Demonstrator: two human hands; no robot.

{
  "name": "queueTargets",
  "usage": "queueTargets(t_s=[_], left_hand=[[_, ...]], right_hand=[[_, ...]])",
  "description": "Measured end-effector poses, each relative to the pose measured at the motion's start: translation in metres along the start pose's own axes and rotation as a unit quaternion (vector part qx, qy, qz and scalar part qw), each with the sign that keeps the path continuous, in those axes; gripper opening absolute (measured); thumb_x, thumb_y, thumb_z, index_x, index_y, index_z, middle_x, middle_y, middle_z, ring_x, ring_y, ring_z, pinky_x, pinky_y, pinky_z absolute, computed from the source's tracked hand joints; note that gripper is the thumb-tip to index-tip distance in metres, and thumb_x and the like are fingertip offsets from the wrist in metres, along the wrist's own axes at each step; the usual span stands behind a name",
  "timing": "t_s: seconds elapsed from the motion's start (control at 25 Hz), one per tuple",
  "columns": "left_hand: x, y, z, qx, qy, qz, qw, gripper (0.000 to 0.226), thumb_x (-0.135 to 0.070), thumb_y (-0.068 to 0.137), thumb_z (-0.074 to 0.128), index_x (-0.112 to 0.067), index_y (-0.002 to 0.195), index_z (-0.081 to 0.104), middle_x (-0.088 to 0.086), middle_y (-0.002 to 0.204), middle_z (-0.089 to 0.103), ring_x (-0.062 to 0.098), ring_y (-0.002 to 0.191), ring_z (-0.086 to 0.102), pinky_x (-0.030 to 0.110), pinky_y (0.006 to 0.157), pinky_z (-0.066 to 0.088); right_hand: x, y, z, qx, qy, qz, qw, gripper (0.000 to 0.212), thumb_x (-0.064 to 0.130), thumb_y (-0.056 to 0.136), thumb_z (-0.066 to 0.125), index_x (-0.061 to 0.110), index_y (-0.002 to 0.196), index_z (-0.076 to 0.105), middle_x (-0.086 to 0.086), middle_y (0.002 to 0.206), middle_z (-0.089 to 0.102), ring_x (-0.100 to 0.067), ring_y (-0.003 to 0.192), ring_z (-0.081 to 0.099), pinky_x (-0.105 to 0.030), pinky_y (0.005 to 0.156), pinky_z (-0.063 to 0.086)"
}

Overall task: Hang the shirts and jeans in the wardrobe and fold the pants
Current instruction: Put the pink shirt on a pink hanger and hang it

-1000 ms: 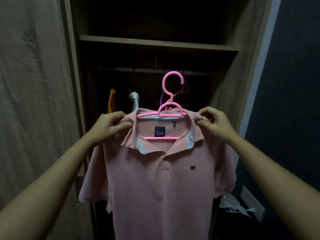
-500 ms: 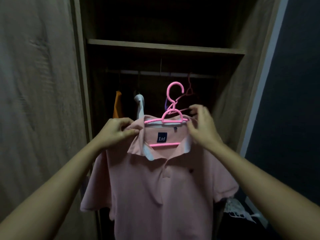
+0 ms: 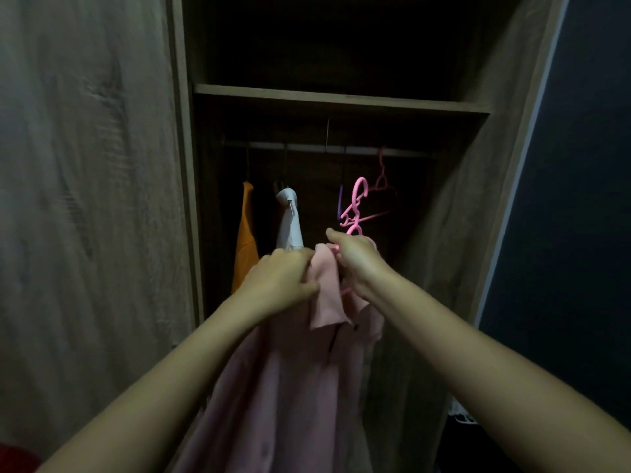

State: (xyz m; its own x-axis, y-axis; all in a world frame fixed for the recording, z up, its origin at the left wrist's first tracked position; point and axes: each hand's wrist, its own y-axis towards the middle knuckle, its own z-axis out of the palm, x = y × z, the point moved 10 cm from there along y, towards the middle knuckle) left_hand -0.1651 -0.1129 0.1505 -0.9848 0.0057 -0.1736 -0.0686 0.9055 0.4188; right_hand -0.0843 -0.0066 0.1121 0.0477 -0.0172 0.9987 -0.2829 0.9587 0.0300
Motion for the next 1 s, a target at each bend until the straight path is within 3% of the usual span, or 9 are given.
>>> queueTargets(t_s=[0.16, 0.28, 0.4, 0.52, 0.6, 0.72, 0.8, 0.92, 1.0], left_hand=[[-0.010, -0.010, 0.004, 0.069, -0.164, 0.005, 0.984, 0.032, -0.052, 0.088, 0.053, -0.026, 0.099, 0.067, -0.001, 0.080, 0.072, 0.008, 0.065, 0.069, 0.030, 0.069, 0.057], [0.035, 0.013, -0.011, -0.085, -0.198, -0.087, 0.973, 0.027, -0.038, 0.093, 0.050, -0.020, 0.083, 0.068, 0.001, 0.066, 0.068, 0.012, 0.059, 0.067, 0.038, 0.065, 0.059], [0.063, 0.042, -0.008, -0.172, -0.169, -0.133, 0.961, 0.019, -0.020, 0.093, 0.049, -0.013, 0.095, 0.067, 0.002, 0.068, 0.065, 0.016, 0.059, 0.065, 0.039, 0.061, 0.058], [0.084, 0.089, -0.001, -0.204, -0.147, -0.157, 0.955, 0.021, -0.021, 0.094, 0.047, -0.010, 0.102, 0.063, 0.004, 0.076, 0.064, 0.016, 0.064, 0.063, 0.029, 0.056, 0.054], [0.096, 0.123, 0.005, -0.214, -0.137, -0.186, 0.949, 0.028, -0.027, 0.094, 0.049, -0.006, 0.109, 0.059, 0.009, 0.092, 0.064, 0.021, 0.077, 0.065, 0.028, 0.058, 0.050], [0.111, 0.172, 0.028, -0.159, -0.123, -0.250, 0.947, 0.056, -0.039, 0.092, 0.054, -0.004, 0.134, 0.040, 0.017, 0.120, 0.055, 0.030, 0.106, 0.059, 0.035, 0.077, 0.050], [0.120, 0.197, 0.046, -0.116, -0.124, -0.268, 0.948, 0.067, -0.038, 0.092, 0.053, -0.004, 0.143, 0.025, 0.020, 0.129, 0.050, 0.034, 0.116, 0.053, 0.039, 0.087, 0.048], [0.145, 0.202, 0.042, -0.127, -0.067, -0.267, 0.953, 0.044, -0.020, 0.098, 0.040, -0.001, 0.137, 0.031, 0.023, 0.127, 0.052, 0.038, 0.116, 0.053, 0.040, 0.089, 0.045], [0.161, 0.196, 0.032, -0.146, -0.021, -0.265, 0.953, 0.033, -0.011, 0.097, 0.040, 0.003, 0.128, 0.040, 0.023, 0.122, 0.055, 0.037, 0.112, 0.056, 0.037, 0.085, 0.046]], right_hand=[[0.002, -0.015, -0.004, 0.028, -0.066, -0.016, 0.997, 0.032, 0.028, 0.071, 0.076, 0.011, 0.088, 0.055, -0.006, 0.070, 0.054, -0.014, 0.054, 0.051, -0.021, 0.049, 0.041], [0.000, -0.010, -0.014, 0.011, -0.178, -0.036, 0.983, 0.040, 0.020, 0.061, 0.076, 0.012, 0.097, 0.059, -0.005, 0.086, 0.060, -0.018, 0.080, 0.058, -0.030, 0.068, 0.051], [0.004, -0.003, -0.022, 0.011, -0.225, -0.067, 0.972, 0.035, 0.011, 0.064, 0.063, 0.019, 0.098, 0.061, -0.006, 0.095, 0.064, -0.023, 0.094, 0.062, -0.038, 0.081, 0.055], [0.011, 0.011, -0.018, 0.050, -0.221, -0.099, 0.969, 0.025, -0.003, 0.074, 0.052, 0.012, 0.093, 0.059, -0.005, 0.087, 0.062, -0.020, 0.085, 0.061, -0.032, 0.073, 0.052], [0.011, 0.026, -0.010, 0.087, -0.217, -0.107, 0.966, 0.034, -0.009, 0.077, 0.047, 0.016, 0.097, 0.058, -0.004, 0.089, 0.061, -0.014, 0.082, 0.059, -0.026, 0.069, 0.050], [0.014, 0.048, 0.007, 0.134, -0.199, -0.131, 0.962, 0.032, -0.001, 0.082, 0.051, 0.016, 0.106, 0.061, -0.009, 0.100, 0.067, -0.012, 0.086, 0.063, -0.022, 0.070, 0.050], [0.020, 0.066, 0.017, 0.152, -0.183, -0.140, 0.961, 0.035, 0.005, 0.075, 0.053, 0.020, 0.106, 0.060, -0.004, 0.094, 0.067, -0.005, 0.080, 0.063, -0.016, 0.066, 0.048], [0.036, 0.094, 0.028, 0.154, -0.165, -0.149, 0.963, 0.035, 0.017, 0.061, 0.046, 0.023, 0.093, 0.060, 0.005, 0.075, 0.061, 0.003, 0.058, 0.056, -0.011, 0.052, 0.041], [0.042, 0.118, 0.035, 0.152, -0.181, -0.151, 0.960, 0.034, 0.013, 0.068, 0.048, 0.023, 0.099, 0.059, 0.002, 0.077, 0.059, -0.003, 0.063, 0.054, -0.016, 0.055, 0.039]])
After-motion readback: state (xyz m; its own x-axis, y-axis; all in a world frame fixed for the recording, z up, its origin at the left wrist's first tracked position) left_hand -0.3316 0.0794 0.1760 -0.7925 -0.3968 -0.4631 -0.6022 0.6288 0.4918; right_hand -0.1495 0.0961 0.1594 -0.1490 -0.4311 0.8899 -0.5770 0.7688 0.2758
